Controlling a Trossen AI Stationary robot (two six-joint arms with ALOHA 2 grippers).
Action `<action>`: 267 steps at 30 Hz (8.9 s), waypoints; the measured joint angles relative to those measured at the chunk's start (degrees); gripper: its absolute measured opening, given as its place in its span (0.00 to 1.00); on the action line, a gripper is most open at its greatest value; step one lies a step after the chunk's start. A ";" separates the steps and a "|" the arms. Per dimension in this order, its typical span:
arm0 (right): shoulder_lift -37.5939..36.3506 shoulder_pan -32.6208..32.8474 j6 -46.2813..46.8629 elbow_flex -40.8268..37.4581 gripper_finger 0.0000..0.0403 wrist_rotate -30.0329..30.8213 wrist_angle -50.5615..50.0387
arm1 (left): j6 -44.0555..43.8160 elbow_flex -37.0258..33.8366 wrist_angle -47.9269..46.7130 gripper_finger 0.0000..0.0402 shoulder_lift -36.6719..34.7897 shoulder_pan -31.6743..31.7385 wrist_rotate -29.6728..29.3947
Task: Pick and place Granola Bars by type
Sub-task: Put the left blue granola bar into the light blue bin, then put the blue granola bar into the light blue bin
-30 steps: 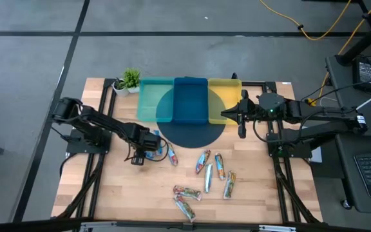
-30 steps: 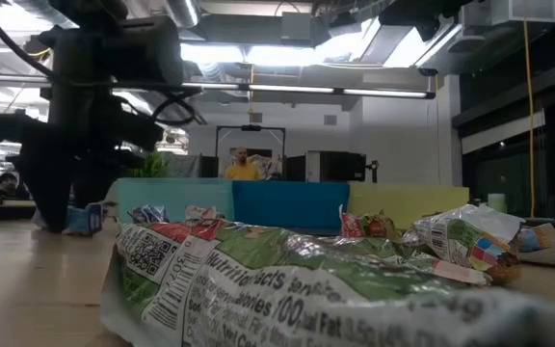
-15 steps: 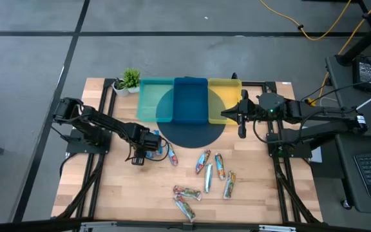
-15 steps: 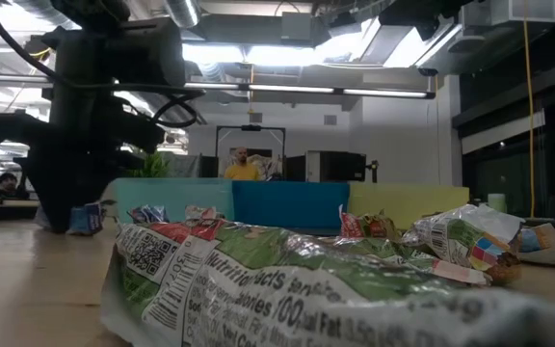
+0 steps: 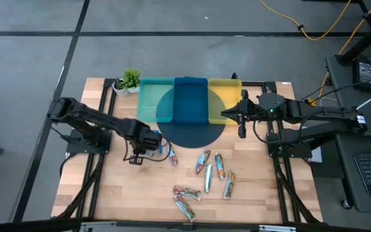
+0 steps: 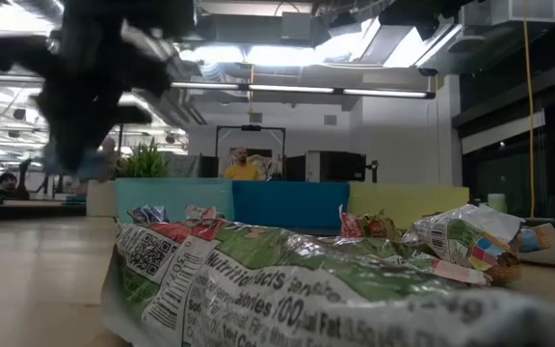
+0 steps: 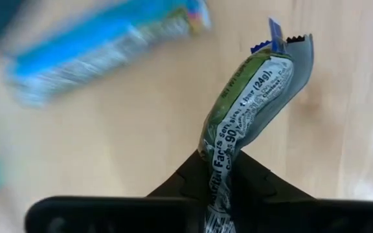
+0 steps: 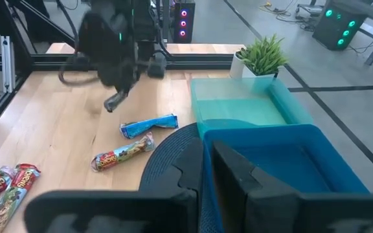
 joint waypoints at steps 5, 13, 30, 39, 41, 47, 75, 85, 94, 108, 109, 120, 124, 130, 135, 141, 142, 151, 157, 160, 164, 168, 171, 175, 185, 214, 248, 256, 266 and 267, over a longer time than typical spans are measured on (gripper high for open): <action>0.00 0.00 -0.10 0.00 0.08 0.09 0.04 | -1.33 6.74 -0.71 0.08 -5.78 0.75 -7.37; 0.00 0.00 0.05 0.00 0.08 0.09 0.00 | -4.95 13.26 5.05 0.06 -12.63 3.27 -17.25; 0.00 0.00 0.34 0.00 0.08 0.05 -0.09 | -7.36 15.85 8.39 0.06 -15.21 6.93 -17.71; 0.00 0.00 0.30 0.00 0.08 0.04 -0.09 | -9.81 15.87 8.39 0.06 -15.46 7.85 -19.52; 0.00 -0.01 -0.03 0.00 0.08 0.07 -0.09 | -10.94 15.92 8.53 0.06 -16.21 8.68 -19.66; 0.00 -0.07 -2.09 0.00 0.08 0.95 -0.04 | -11.16 15.96 9.26 0.06 -18.10 14.20 -23.00; 0.00 -0.07 -5.72 0.00 0.08 4.65 -0.02 | -1.37 15.89 15.69 0.06 -7.22 43.49 -11.40; 0.00 -0.07 -5.28 0.00 0.08 4.59 -0.02 | 2.62 15.83 15.69 0.06 4.12 46.35 -4.81; 0.00 -0.07 -2.85 0.00 0.08 4.55 -0.07 | 4.60 14.91 16.16 0.06 9.75 48.44 -4.83; 0.01 -0.06 -2.90 0.00 0.08 4.55 -0.11 | 4.62 8.65 20.06 0.07 14.29 50.03 -1.01; 0.00 -0.07 -2.90 0.00 0.08 4.55 -0.13 | 4.60 8.46 20.13 0.06 14.29 50.03 -1.01; 0.00 -0.07 -2.90 0.00 0.08 4.57 -0.28 | 4.60 8.16 21.88 0.06 14.29 50.03 -1.03; 0.01 -0.05 -2.69 0.00 0.08 4.57 -0.31 | 4.68 8.16 22.20 0.06 14.29 50.03 -1.05; 0.00 -0.06 -2.64 0.00 0.08 4.57 -0.59 | 4.69 8.16 22.61 0.06 14.29 50.02 -1.05; 0.00 -0.07 -2.66 0.00 0.08 4.55 -0.59 | 4.54 8.14 22.95 0.06 14.61 50.00 -0.61; 0.00 -0.06 -2.66 0.00 0.08 4.55 -0.57 | 4.08 8.14 23.02 0.06 16.16 49.88 0.00; 0.02 -0.07 -2.66 0.00 0.08 4.55 -0.57 | 4.08 8.14 23.03 0.06 16.67 49.88 0.02; 0.02 -0.07 -2.66 0.00 0.08 4.55 -0.58 | 3.88 8.12 22.97 0.06 21.02 49.54 1.56; 0.02 -0.07 -2.68 0.00 0.08 4.55 -0.59 | 3.90 8.16 23.02 0.08 21.21 48.91 1.42; 0.02 -0.07 -2.80 0.00 0.08 4.56 -0.60 | 3.90 8.12 22.69 0.08 20.76 48.77 1.48; 0.00 -0.05 -2.90 0.00 0.08 4.57 -0.61 | 3.54 8.11 22.69 0.10 20.15 48.72 1.57; 0.00 -0.07 -2.90 0.00 0.08 4.57 -0.61 | 3.58 8.11 22.66 0.14 20.06 48.44 1.42; 0.00 -0.05 -2.88 0.00 0.08 4.57 -0.61 | 3.57 8.11 22.38 0.18 19.97 48.02 1.46; 0.00 -0.06 -2.71 0.00 0.08 4.56 -0.63 | 4.79 8.74 19.44 0.24 19.66 46.96 1.41; 0.01 -0.07 -2.88 0.00 0.08 4.55 -0.66 | 7.04 13.06 14.65 0.36 18.68 43.95 -0.14; 0.00 -0.07 -2.90 0.00 0.08 4.52 -1.99 | 6.31 14.19 15.17 0.39 -14.44 32.19 0.55; 0.02 -0.04 -1.45 0.00 0.08 4.45 -1.52 | -11.25 11.80 10.30 0.37 -17.44 5.90 3.18; 0.02 -0.05 -1.16 0.00 0.08 4.46 -2.27 | -32.99 3.18 10.34 0.38 -17.40 5.95 -0.15; 0.02 -0.06 -1.41 0.00 0.08 4.48 -2.27 | -47.81 -7.31 19.50 0.38 -17.42 5.95 -0.13; 0.02 -0.04 -1.41 0.00 0.08 4.48 -2.27 | -48.36 -8.26 21.21 0.38 -17.42 5.95 -0.13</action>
